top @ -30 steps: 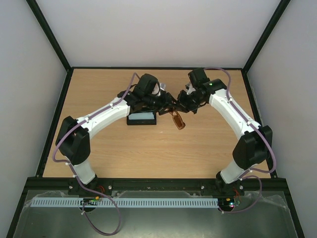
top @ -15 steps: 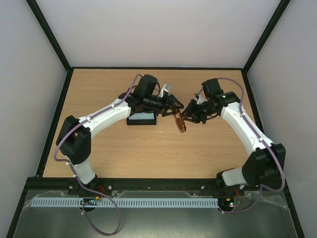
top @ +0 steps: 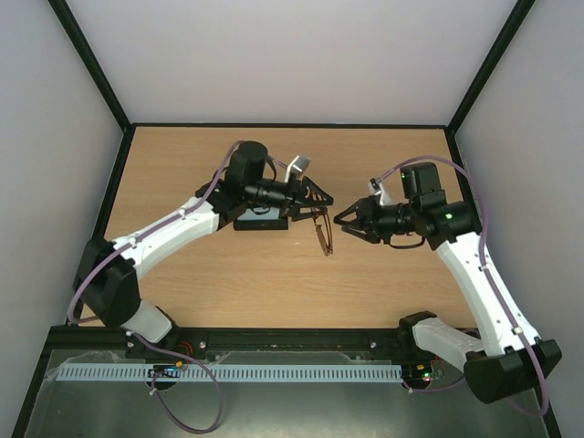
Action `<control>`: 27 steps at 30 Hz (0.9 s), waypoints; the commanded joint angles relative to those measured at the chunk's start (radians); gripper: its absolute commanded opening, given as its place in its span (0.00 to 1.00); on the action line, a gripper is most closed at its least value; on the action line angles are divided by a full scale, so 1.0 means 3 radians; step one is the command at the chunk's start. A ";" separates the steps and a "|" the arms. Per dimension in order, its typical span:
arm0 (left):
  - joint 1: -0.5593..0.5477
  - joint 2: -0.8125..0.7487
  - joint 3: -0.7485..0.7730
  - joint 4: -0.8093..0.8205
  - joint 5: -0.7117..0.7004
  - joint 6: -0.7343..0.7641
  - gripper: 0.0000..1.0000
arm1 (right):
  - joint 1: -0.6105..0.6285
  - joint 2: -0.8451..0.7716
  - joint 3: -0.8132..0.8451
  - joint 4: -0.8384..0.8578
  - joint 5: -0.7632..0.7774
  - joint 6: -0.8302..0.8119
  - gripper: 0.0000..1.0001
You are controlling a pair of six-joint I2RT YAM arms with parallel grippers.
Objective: Organize the sunglasses
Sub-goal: Fold the sunglasses.
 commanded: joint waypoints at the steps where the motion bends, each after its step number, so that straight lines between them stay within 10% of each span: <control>1: 0.0013 -0.0291 -0.0155 0.0606 0.0340 -0.0420 0.34 | 0.0002 -0.0165 0.0023 -0.0042 -0.0624 -0.0080 0.40; 12: -0.0008 -0.0516 -0.0354 0.1083 0.0545 -0.0863 0.35 | 0.0056 -0.0446 0.0025 0.1277 -0.1471 0.0895 0.39; 27: -0.0107 -0.0525 -0.0410 0.1305 0.0557 -0.0984 0.36 | 0.0306 -0.0269 0.0062 0.0948 -0.1360 0.0708 0.39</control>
